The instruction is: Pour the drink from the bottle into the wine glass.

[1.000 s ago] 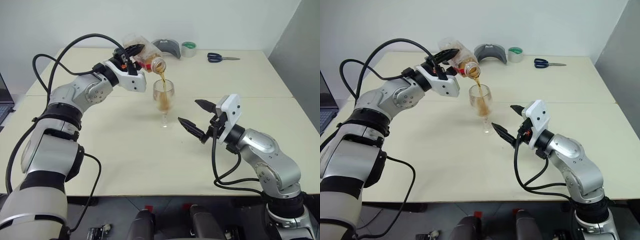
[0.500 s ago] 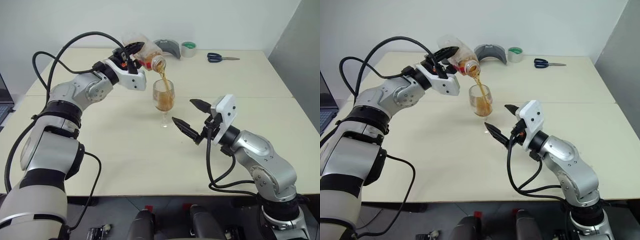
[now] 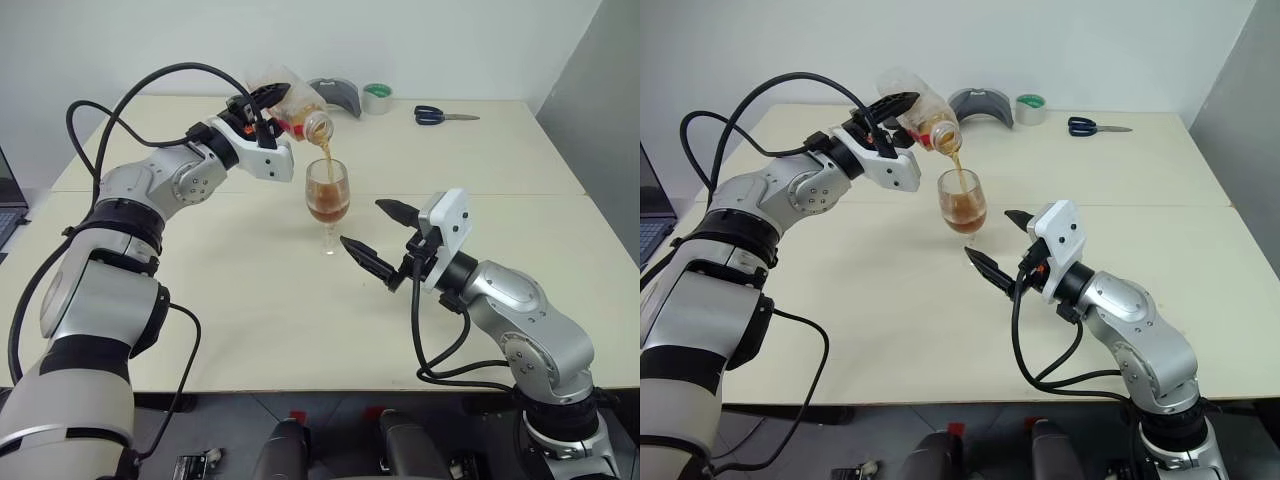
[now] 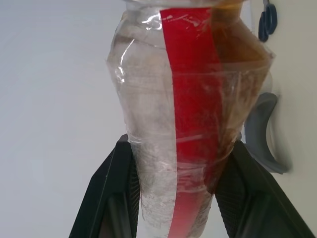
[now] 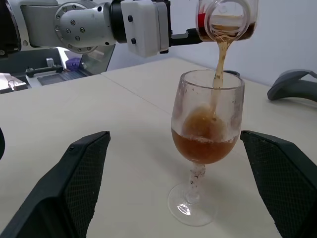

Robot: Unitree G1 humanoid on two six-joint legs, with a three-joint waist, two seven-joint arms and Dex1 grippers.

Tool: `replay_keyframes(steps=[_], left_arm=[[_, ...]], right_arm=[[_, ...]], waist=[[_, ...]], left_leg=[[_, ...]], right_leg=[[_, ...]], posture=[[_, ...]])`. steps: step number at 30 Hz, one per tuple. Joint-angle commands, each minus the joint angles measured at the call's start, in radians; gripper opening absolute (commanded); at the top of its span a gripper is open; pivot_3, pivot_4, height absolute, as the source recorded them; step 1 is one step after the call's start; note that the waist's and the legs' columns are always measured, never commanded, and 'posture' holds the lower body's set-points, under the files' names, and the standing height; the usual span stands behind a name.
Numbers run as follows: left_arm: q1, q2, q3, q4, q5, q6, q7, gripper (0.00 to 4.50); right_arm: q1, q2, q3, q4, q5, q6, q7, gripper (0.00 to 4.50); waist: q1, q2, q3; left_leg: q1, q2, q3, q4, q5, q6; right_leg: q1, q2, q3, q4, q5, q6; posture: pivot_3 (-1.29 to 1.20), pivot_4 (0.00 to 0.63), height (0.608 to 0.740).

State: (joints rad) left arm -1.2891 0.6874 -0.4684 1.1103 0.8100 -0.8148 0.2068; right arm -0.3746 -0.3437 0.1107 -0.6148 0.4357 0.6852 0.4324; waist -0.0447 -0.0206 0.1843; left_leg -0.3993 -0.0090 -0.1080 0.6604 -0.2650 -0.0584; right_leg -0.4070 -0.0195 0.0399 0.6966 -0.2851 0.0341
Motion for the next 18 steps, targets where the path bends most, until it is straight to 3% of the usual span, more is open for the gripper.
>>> replay_keyframes(steps=[1, 18], left_arm=[[-0.047, 0.017, 0.005, -0.004, 0.002, 0.002, 0.025, 1.69], [-0.048, 0.019, 0.0, -0.001, 0.017, -0.001, 0.035, 1.69]], right_arm=[[-0.018, 0.001, -0.003, -0.048, 0.01, -0.006, -0.005, 4.5], [-0.014, 0.001, 0.0, -0.05, 0.01, -0.003, -0.005, 4.5]], waist=[[0.0, 0.0, 0.0], [0.0, 0.0, 0.0]], left_leg=[[0.0, 0.0, 0.0, 0.0, 0.0, 0.0], [0.0, 0.0, 0.0, 0.0, 0.0, 0.0]], right_leg=[[0.0, 0.0, 0.0, 0.0, 0.0, 0.0], [0.0, 0.0, 0.0, 0.0, 0.0, 0.0]], posture=[[0.0, 0.15, 0.74], [0.0, 0.15, 0.74]])
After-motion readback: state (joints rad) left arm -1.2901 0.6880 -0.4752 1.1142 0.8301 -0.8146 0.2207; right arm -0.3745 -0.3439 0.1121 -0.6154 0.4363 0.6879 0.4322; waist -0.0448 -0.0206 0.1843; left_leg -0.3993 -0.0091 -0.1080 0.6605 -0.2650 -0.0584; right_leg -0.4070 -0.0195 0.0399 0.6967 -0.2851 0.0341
